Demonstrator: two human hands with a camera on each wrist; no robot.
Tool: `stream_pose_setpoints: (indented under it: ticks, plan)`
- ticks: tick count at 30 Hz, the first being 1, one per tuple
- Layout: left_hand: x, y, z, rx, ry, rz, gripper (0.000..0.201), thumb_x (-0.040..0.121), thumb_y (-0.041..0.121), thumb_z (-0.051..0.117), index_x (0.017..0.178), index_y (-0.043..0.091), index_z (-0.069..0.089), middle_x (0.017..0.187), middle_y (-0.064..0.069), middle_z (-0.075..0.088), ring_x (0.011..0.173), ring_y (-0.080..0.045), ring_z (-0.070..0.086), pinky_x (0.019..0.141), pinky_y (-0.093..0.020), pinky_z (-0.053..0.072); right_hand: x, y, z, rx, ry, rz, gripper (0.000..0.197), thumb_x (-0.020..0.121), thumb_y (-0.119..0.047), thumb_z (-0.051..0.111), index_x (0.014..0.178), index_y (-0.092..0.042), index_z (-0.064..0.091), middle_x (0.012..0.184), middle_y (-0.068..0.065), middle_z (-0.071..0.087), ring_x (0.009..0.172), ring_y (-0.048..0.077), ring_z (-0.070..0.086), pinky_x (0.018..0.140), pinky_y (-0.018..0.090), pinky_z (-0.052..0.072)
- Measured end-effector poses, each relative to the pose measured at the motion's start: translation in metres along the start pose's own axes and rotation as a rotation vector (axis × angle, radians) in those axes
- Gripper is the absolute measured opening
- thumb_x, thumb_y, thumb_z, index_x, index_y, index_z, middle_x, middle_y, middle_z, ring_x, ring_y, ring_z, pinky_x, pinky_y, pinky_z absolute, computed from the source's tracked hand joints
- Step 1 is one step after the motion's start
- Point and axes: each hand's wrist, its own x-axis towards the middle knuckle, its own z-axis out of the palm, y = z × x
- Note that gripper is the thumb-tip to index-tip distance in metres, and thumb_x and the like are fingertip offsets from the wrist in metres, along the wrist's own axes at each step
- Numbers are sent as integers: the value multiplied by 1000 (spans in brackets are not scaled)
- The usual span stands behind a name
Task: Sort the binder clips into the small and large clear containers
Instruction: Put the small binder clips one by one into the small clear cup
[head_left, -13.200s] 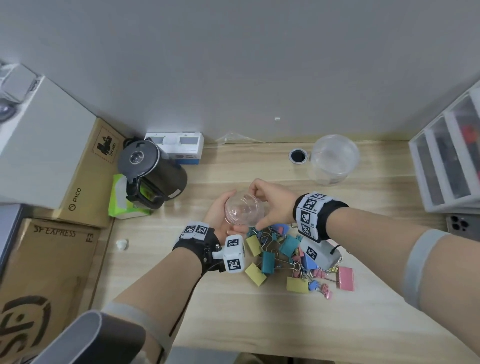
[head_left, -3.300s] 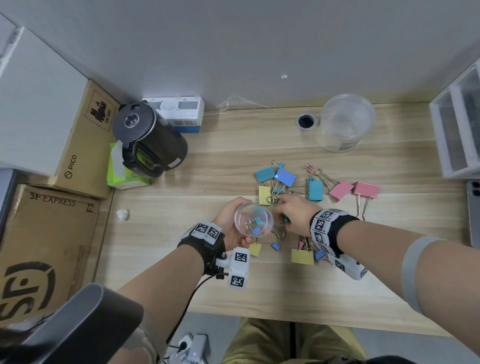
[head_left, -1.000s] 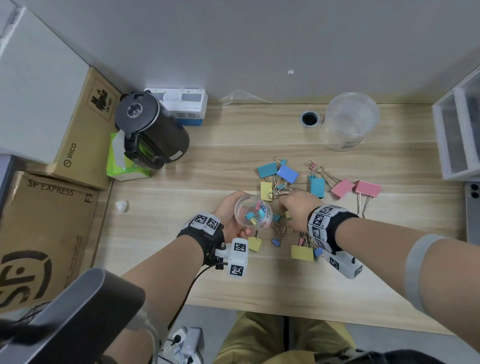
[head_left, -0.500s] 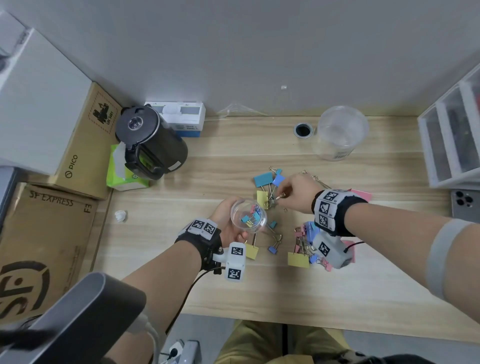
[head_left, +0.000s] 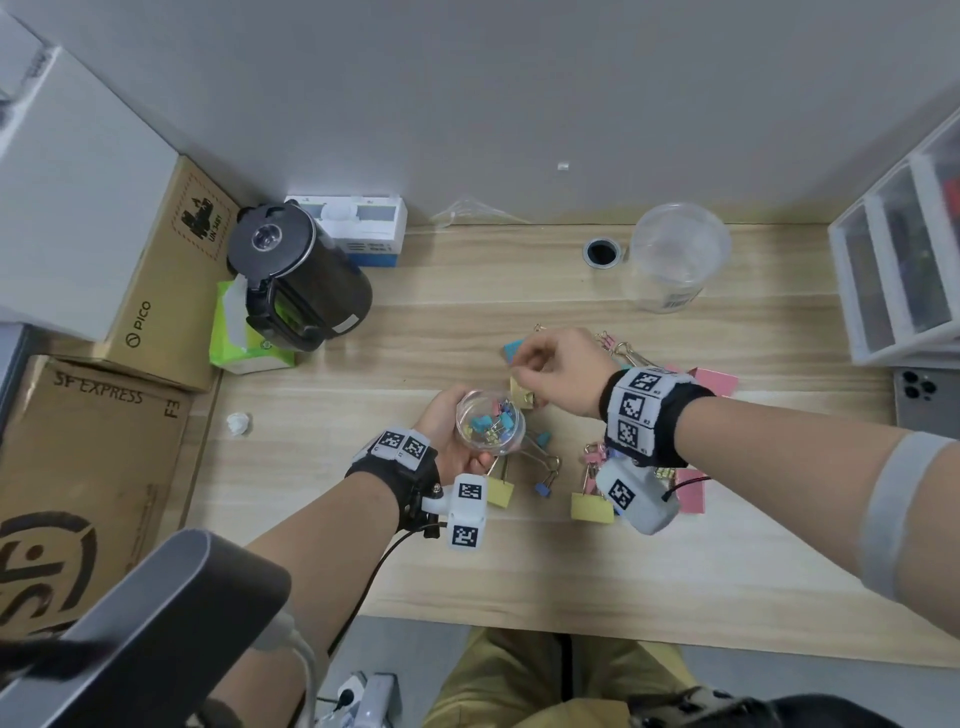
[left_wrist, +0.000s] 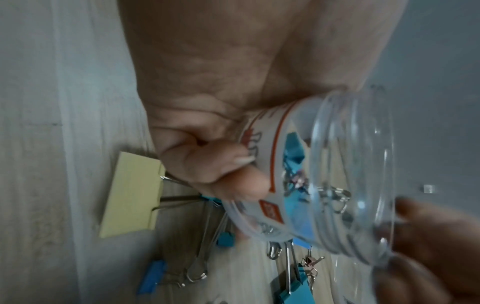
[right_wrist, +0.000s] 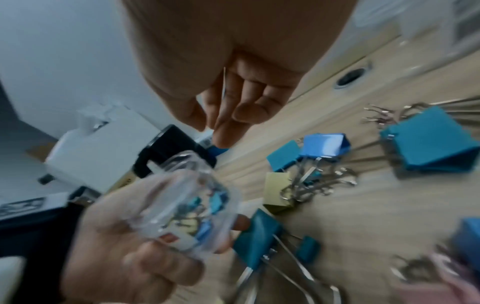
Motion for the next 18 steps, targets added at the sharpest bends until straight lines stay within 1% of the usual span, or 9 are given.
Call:
stream_pose_setpoints:
  ticks: [1, 3, 4, 6, 9, 12, 15, 16, 18]
  plan:
    - [-1, -2, -3, -3, -3, 0, 54, 92, 50, 40, 105, 6, 68, 93, -22, 69, 45, -17, 45, 41, -18, 36, 0, 9, 0, -76, -3, 37, 7, 85, -19, 65, 88, -20, 71, 83, -1, 71, 71, 17, 71, 73, 34, 59]
    - [-2, -6, -8, 2, -16, 3, 51, 90, 48, 41, 103, 6, 67, 93, -23, 68, 44, -18, 44, 42, -18, 35, -2, 27, 3, -282, -100, 97, 8, 85, -20, 62, 90, -20, 69, 83, -6, 68, 85, 17, 69, 79, 32, 56]
    - [-2, -9, -11, 1, -17, 4, 51, 90, 48, 42, 104, 6, 67, 93, -23, 67, 45, -18, 44, 42, -18, 35, -5, 35, 7, -358, -151, 111, 10, 86, -23, 62, 91, -19, 70, 84, -7, 66, 89, 17, 67, 81, 31, 55]
    - [-2, -14, -16, 1, -21, 3, 51, 89, 49, 44, 107, 6, 66, 94, -22, 67, 45, -19, 44, 42, -19, 36, -10, 47, 17, -449, -216, 122, 16, 88, -27, 62, 98, -19, 70, 91, -5, 67, 93, 17, 65, 84, 33, 55]
    - [-2, -20, -21, -1, -56, -10, 53, 88, 50, 46, 109, 5, 65, 93, -21, 68, 47, -19, 45, 43, -19, 35, -10, 57, 34, -551, -261, 118, 24, 87, -26, 62, 110, -25, 68, 107, -4, 68, 99, 20, 64, 84, 35, 56]
    - [-3, -23, -24, -4, -72, -19, 53, 87, 51, 46, 105, 5, 66, 90, -18, 69, 46, -18, 45, 45, -20, 34, -8, 58, 43, -651, -261, 97, 24, 87, -23, 61, 109, -29, 68, 111, -3, 65, 101, 22, 63, 80, 36, 56]
    - [-4, -25, -26, 8, -73, -9, 55, 89, 50, 43, 106, 4, 67, 89, -19, 68, 45, -18, 45, 45, -21, 33, -5, 61, 44, -704, -283, 102, 30, 86, -12, 55, 109, -26, 69, 114, 0, 62, 104, 24, 61, 83, 39, 56]
    - [-5, -26, -26, 11, -73, -5, 55, 89, 50, 42, 107, 3, 66, 89, -19, 68, 45, -18, 45, 45, -20, 33, -4, 61, 43, -717, -280, 105, 31, 86, -12, 54, 110, -24, 69, 115, 1, 61, 104, 24, 61, 84, 39, 55]
    - [-7, -26, -26, 12, -65, 1, 55, 90, 49, 41, 108, 3, 66, 87, -18, 68, 45, -18, 45, 45, -20, 33, -3, 61, 40, -740, -264, 90, 25, 89, -20, 56, 109, -21, 70, 115, 3, 60, 103, 25, 60, 83, 39, 55]
